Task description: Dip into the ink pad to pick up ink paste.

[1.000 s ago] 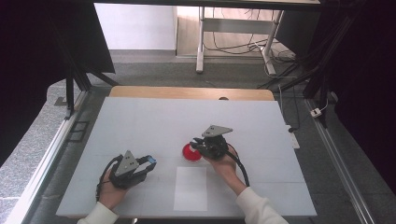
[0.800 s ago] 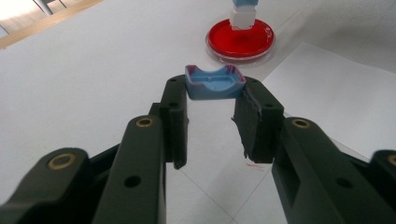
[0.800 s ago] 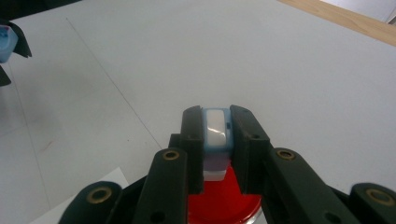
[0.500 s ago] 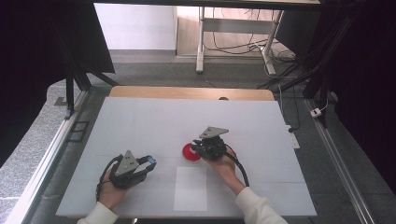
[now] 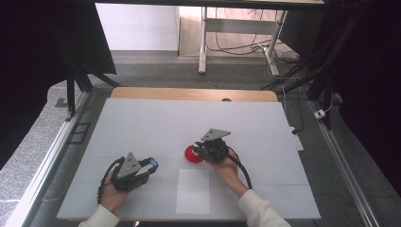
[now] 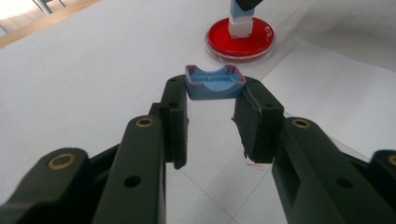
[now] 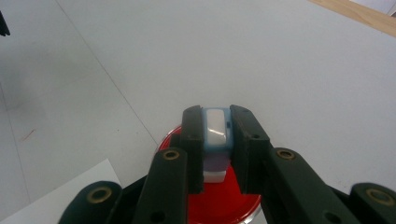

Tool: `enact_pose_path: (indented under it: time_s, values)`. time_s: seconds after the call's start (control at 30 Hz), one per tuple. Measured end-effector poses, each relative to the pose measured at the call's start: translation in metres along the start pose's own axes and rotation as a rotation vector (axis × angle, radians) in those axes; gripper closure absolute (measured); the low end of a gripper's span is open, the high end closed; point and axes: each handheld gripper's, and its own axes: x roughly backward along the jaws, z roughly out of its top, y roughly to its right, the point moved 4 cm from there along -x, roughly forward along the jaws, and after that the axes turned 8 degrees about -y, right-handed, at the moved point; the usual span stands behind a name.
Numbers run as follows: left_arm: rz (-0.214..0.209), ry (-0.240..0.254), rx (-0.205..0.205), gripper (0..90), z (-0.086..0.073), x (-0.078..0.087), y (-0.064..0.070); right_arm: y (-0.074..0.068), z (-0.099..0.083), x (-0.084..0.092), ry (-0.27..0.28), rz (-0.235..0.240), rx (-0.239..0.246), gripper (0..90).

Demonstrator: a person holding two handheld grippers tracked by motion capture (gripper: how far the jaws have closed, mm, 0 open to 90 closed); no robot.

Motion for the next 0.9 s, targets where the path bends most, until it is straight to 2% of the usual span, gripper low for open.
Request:
enact_pose_path:
  time_s: [0.1,0.37,0.73,0.9]
  values:
    - [0.000,0.000,-0.001,65.2,0.0000,0.0002,0.0001,-0.0002,-0.0006,-0.0005,-0.007,-0.009,0.006,75.5]
    - [0.002,0.004,0.001,65.2,0.0001,0.0005,0.0003,0.0003,-0.0023,-0.0026,-0.008,0.002,0.001,75.5]
    - [0.005,0.006,-0.002,65.2,0.0005,0.0010,0.0012,-0.0024,-0.0024,-0.0030,-0.026,-0.017,0.027,75.7]
    - [0.005,0.003,-0.001,65.1,0.0004,0.0007,0.0012,-0.0019,-0.0028,-0.0031,-0.022,-0.011,0.020,75.7]
